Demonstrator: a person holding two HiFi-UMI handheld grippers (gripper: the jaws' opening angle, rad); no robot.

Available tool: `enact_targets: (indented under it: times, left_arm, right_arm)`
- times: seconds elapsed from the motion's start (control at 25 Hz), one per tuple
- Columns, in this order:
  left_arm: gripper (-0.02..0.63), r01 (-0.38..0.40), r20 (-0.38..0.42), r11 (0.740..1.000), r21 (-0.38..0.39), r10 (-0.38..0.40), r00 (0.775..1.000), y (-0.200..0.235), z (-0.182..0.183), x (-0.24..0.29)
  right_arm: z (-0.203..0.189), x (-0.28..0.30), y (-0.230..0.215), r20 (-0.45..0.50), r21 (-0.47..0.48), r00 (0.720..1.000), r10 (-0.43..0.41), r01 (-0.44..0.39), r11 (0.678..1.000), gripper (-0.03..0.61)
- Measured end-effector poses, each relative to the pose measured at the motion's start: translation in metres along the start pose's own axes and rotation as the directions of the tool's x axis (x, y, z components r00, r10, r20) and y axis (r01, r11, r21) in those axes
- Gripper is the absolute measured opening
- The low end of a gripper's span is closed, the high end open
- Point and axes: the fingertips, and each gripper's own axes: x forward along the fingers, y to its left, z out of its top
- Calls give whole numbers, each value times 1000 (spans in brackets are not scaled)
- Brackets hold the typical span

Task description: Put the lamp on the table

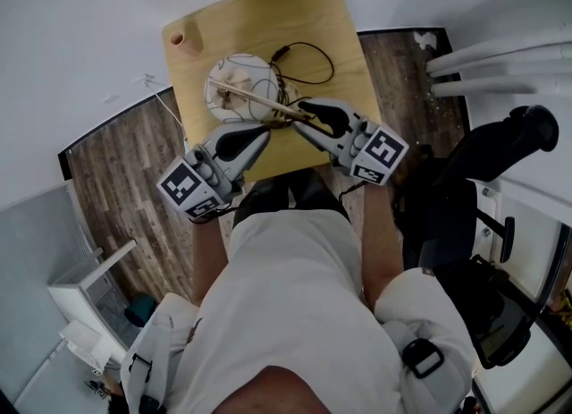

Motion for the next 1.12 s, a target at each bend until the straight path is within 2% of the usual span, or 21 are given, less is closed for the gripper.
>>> enact_targets:
  times: [0.6, 0.96, 1.12]
  left_arm:
    - [0, 2, 14, 1000, 17, -2, 1000, -3, 11, -8]
    - [0, 5, 31, 999, 45, -7, 999, -11, 26, -13]
    - [0, -11, 49, 998, 65, 7, 999, -12, 42, -14]
  right_arm:
    - [22, -14, 17, -13, -86, 1000, -14, 12, 996, 127]
    - [53, -21, 30, 27, -153, 999, -36, 40, 987, 0]
    - [79, -16, 44, 54, -189, 999, -4, 14, 982, 0]
